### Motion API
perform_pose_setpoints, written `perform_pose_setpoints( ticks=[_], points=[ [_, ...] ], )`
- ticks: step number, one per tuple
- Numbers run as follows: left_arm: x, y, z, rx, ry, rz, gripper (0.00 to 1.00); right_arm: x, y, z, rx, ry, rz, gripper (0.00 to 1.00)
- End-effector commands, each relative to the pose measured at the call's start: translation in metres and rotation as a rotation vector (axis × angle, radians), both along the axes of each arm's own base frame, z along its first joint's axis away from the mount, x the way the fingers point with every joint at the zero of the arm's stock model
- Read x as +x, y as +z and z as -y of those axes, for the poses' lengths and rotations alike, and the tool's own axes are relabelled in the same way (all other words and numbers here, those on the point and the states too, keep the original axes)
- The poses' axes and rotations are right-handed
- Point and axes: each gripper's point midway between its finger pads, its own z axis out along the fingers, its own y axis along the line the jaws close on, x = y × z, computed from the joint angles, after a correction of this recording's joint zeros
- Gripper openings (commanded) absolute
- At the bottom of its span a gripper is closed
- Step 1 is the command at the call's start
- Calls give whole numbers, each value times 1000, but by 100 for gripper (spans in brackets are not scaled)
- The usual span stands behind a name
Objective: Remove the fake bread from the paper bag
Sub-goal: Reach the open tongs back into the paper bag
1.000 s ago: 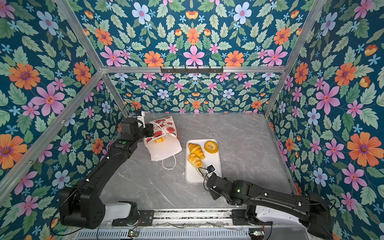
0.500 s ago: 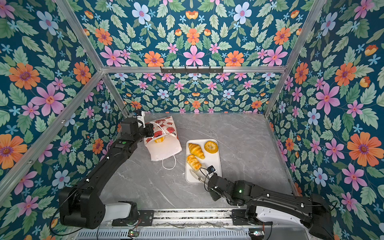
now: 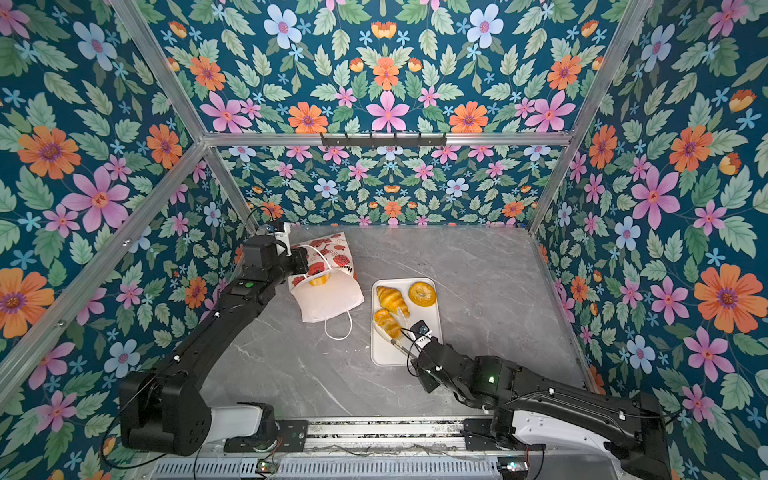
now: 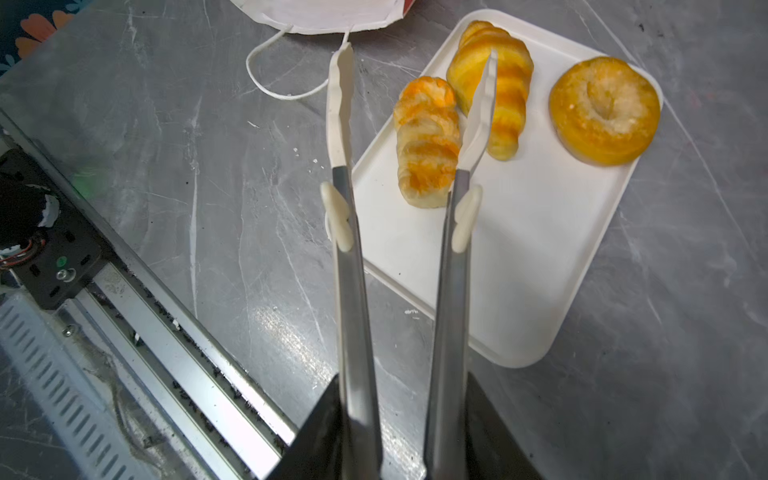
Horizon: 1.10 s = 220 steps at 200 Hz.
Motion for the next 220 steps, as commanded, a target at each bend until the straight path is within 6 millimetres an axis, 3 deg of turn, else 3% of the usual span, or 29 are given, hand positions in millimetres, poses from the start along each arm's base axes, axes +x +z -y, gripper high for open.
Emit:
perform_pose_setpoints(
  ticks=[1, 102, 147, 161, 167, 220],
  points=[
    [4, 12, 2, -6, -5, 40, 0, 12, 19, -30, 34, 77, 94, 41],
    [2, 10, 6, -24, -25, 33, 0, 65, 17, -140, -69, 236, 282, 39],
    [2, 11, 6, -26, -29, 36, 0, 112, 3, -161, -22, 182, 272, 38],
    [2, 9, 7, -25, -30, 33, 0, 127, 7, -167, -8, 168, 288, 38],
    [3, 9, 7, -26, -30, 32, 0, 133, -7, -171, -37, 172, 276, 38],
    [6, 7, 9, -31, -38, 30, 0, 189, -20, -190, -66, 135, 283, 38]
  ],
)
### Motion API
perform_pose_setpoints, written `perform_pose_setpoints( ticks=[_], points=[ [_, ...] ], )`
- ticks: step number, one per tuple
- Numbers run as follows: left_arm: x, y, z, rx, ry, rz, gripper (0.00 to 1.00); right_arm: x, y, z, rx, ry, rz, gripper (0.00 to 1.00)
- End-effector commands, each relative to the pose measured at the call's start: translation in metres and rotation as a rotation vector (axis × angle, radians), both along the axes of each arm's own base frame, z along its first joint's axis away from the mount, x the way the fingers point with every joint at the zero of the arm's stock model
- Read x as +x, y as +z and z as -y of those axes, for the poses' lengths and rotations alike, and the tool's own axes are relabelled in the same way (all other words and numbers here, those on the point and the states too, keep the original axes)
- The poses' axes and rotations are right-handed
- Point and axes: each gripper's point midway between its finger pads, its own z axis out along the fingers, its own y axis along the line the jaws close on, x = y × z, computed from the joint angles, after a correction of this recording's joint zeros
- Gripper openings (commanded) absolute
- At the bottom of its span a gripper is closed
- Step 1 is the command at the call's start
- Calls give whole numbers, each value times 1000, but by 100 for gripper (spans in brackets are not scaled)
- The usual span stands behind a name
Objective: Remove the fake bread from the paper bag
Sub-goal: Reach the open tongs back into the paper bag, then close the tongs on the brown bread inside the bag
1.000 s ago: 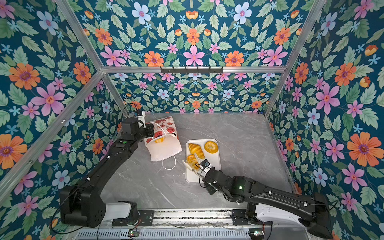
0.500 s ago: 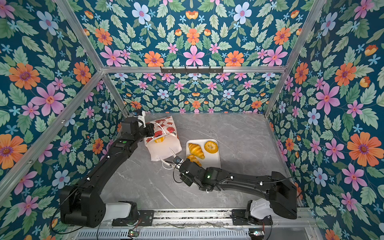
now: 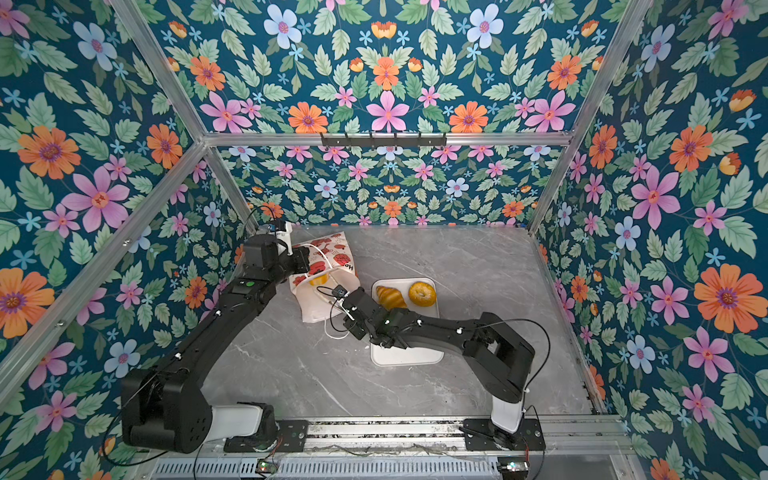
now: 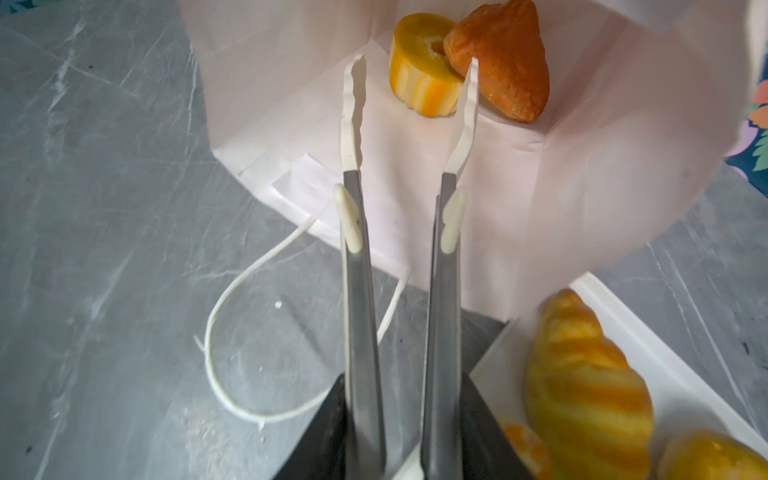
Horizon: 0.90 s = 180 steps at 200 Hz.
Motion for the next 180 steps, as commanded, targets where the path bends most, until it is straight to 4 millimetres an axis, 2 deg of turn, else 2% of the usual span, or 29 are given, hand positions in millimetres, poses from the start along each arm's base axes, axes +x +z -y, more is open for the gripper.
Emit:
perform_pose_setpoints(
  ticks=[1, 22, 51, 95, 180],
  points=[
    [4, 6, 2, -8, -6, 28, 0, 25, 9, -11, 33, -14, 41, 38],
    [5, 7, 3, -9, -8, 28, 0, 41, 5, -13, 17, -32, 59, 38],
    [5, 7, 1, -5, -3, 26, 0, 53, 5, -14, 9, -43, 74, 38],
    [5, 8, 1, -1, -4, 23, 0, 63, 5, -20, 0, -42, 88, 38],
    [4, 11, 2, -2, -6, 28, 0, 78, 4, -13, -33, -114, 134, 38]
  ],
)
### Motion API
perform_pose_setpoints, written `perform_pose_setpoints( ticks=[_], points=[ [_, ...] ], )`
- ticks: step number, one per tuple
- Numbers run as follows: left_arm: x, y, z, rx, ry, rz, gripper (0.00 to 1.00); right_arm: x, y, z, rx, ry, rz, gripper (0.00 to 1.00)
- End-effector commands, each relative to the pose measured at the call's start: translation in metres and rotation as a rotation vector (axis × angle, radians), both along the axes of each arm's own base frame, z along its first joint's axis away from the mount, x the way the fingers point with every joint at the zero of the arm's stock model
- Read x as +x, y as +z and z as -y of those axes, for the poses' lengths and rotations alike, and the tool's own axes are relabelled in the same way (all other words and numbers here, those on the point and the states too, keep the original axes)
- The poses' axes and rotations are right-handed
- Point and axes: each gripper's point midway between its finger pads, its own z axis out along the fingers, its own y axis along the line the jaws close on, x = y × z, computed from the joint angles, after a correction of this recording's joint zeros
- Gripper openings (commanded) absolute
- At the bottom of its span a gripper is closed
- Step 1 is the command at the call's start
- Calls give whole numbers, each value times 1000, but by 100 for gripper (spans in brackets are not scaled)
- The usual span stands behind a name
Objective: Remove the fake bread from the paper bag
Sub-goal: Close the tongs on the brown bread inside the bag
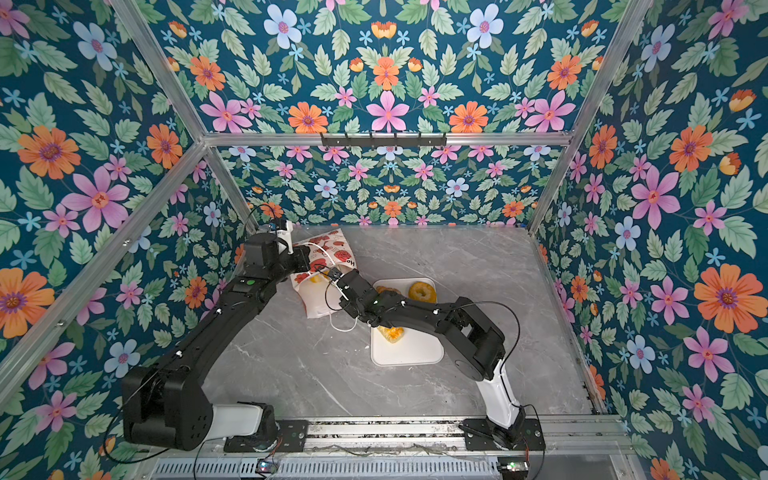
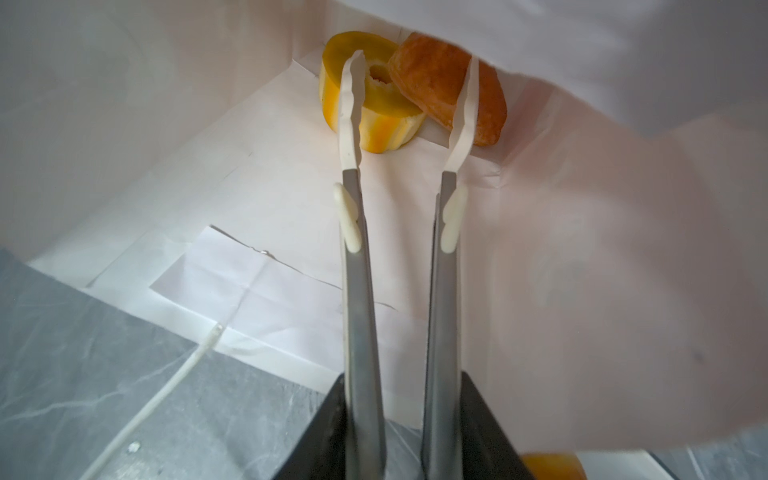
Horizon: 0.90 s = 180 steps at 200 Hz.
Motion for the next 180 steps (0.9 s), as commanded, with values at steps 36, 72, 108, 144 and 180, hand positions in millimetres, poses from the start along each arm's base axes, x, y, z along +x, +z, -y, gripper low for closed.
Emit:
perform_pose_setpoints(
  ticks=[36, 72, 108, 144, 180],
  points=[
    [0, 11, -1, 0, 2, 27, 0, 19, 14, -2, 26, -79, 65, 38],
    [-1, 11, -1, 1, 4, 29, 0, 22, 12, -5, 20, -87, 64, 36],
    [-1, 11, -1, 1, 2, 27, 0, 23, 7, -6, 13, -85, 56, 30],
    [-1, 11, -2, 4, 6, 27, 0, 24, 5, -7, 18, -81, 46, 24],
    [-1, 8, -3, 9, 9, 22, 0, 18, 8, -6, 36, -59, 38, 13]
  ],
)
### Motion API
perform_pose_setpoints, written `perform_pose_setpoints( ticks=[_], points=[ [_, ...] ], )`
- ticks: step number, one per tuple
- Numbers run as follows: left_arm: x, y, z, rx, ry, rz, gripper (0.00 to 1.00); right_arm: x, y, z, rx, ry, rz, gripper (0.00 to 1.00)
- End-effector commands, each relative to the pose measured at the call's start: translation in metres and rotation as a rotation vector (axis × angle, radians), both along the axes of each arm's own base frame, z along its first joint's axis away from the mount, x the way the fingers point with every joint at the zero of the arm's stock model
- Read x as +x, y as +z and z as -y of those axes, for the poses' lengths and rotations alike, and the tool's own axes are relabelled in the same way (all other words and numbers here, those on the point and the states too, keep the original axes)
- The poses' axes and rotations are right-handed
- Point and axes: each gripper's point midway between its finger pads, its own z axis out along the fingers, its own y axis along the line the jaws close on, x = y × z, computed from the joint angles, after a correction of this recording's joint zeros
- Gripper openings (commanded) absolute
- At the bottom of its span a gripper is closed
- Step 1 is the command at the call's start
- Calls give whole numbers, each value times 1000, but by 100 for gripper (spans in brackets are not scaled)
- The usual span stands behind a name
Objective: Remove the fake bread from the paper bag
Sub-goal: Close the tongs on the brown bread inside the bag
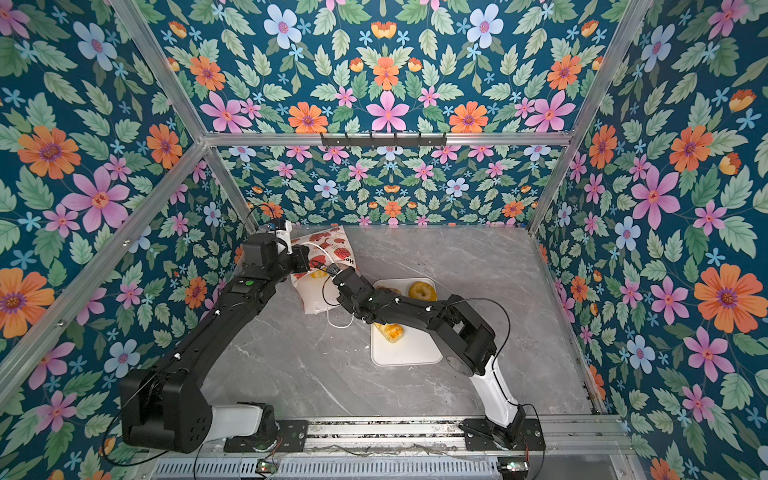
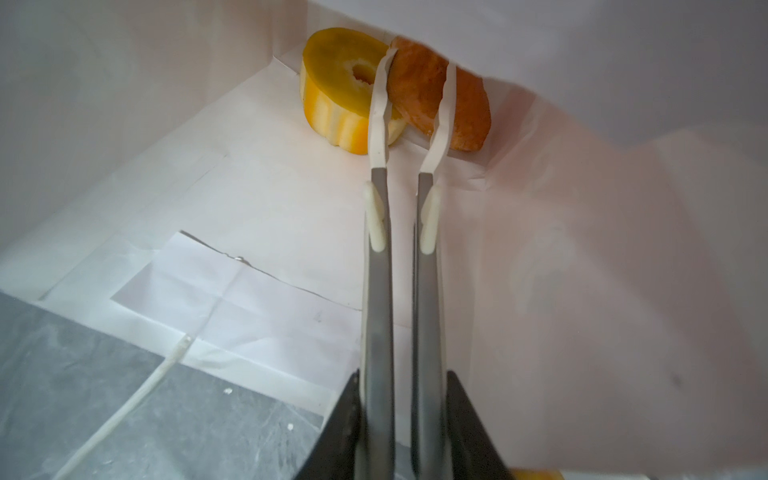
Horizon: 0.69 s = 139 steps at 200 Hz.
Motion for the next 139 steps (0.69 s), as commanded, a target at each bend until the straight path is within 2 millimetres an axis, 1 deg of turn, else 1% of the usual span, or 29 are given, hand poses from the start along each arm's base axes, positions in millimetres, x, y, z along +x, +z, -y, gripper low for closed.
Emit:
perform_pose_setpoints(
  ticks=[1, 33, 74, 80, 101, 113, 129, 139],
  points=[
    [2, 6, -1, 5, 6, 21, 0, -1, 12, -2, 43, 5, 16, 13],
    [4, 4, 0, 2, 4, 19, 0, -13, 22, 6, 73, 29, 16, 8],
    [6, 4, 0, -2, 6, 22, 0, -40, 26, 19, 115, 74, -29, 1],
    [7, 5, 0, -4, 8, 23, 0, -42, 30, 21, 122, 77, -31, 0],
    [8, 4, 0, -4, 9, 23, 0, -55, 32, 24, 130, 100, -39, 0],
    [9, 5, 0, -5, 10, 24, 0, -62, 38, 25, 139, 116, -37, 0],
    [11, 4, 1, -7, 9, 22, 0, -74, 40, 26, 137, 143, -41, 0],
    [11, 4, 1, -7, 10, 22, 0, -81, 46, 27, 145, 158, -35, 0]
  ],
)
